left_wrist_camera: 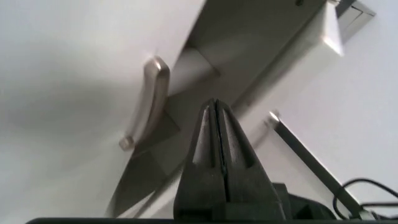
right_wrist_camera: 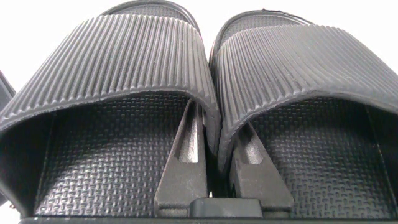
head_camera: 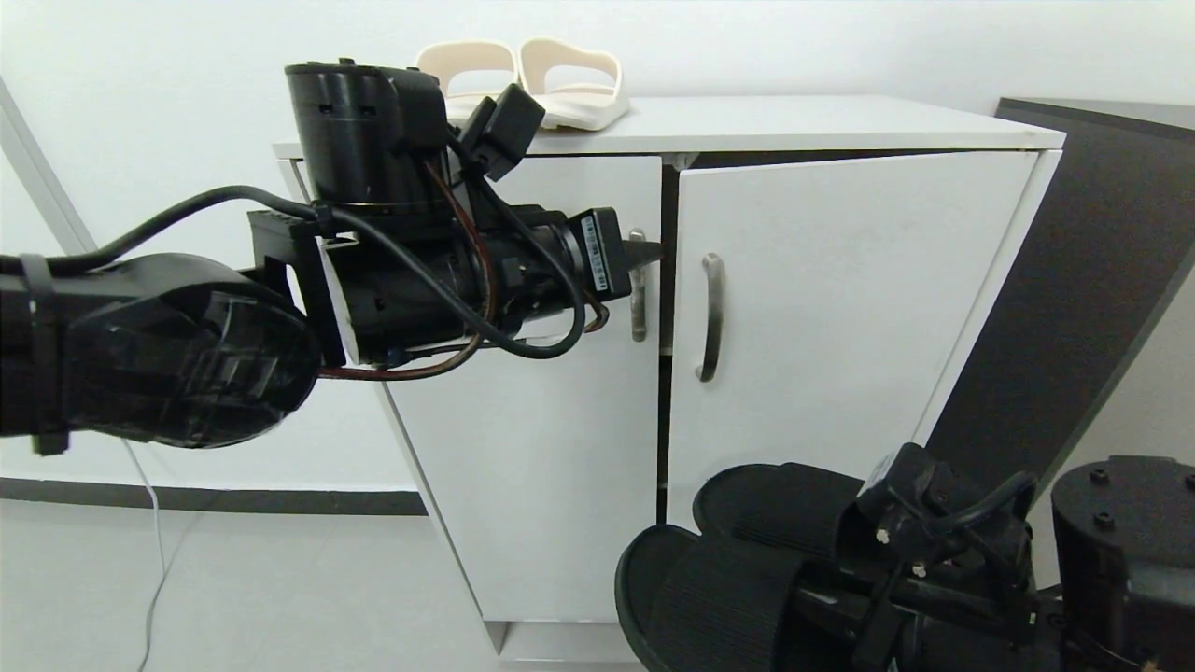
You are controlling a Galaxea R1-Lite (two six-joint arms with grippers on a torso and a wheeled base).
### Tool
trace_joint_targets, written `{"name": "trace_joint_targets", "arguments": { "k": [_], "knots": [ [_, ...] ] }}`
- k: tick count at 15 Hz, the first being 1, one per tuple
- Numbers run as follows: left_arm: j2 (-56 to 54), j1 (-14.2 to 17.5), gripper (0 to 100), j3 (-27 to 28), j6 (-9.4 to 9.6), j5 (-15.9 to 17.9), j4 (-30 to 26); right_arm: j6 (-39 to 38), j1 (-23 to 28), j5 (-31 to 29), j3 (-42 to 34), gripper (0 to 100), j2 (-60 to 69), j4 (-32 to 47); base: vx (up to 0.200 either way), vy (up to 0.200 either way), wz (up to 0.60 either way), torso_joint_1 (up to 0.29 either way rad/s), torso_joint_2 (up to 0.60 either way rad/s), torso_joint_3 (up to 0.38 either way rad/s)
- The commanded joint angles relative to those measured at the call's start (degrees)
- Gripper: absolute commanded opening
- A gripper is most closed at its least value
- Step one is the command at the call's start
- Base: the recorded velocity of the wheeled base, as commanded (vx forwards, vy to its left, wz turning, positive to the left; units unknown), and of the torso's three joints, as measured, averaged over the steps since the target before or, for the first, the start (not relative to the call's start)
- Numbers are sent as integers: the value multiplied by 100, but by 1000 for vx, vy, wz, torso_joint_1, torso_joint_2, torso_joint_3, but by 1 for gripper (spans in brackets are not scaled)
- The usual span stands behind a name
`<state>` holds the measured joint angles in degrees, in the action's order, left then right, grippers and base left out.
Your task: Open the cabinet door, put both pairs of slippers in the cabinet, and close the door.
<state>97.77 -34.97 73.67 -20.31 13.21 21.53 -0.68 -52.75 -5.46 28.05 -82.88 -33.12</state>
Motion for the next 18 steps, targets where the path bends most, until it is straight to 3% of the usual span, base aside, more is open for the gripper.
{"name": "trace_joint_targets", "arguments": {
  "k": [1, 8, 13, 16, 18],
  "knots": [
    [278, 8, 0, 245, 1, 6, 0, -2, 1, 1, -1, 0, 0, -1, 0, 0, 0, 0, 0, 0],
    [515, -9, 0, 526, 1, 14, -17, 33, -7, 1, -1, 0, -35, 7, 0, 0, 0, 0, 0, 0],
    [621, -106, 0, 508, 9, 32, 9, 33, -51, 1, -1, 0, -44, 16, -200, 0, 0, 0, 0, 1],
    [656, -528, 0, 455, 18, 50, 18, 33, -113, 1, 7, 0, -44, 16, -200, 0, 0, 1, 4, 4],
    [691, -1126, 0, 455, 53, 23, 115, 33, -192, -8, 7, 0, -26, 16, -200, 0, 0, 0, 5, 2]
  ]
}}
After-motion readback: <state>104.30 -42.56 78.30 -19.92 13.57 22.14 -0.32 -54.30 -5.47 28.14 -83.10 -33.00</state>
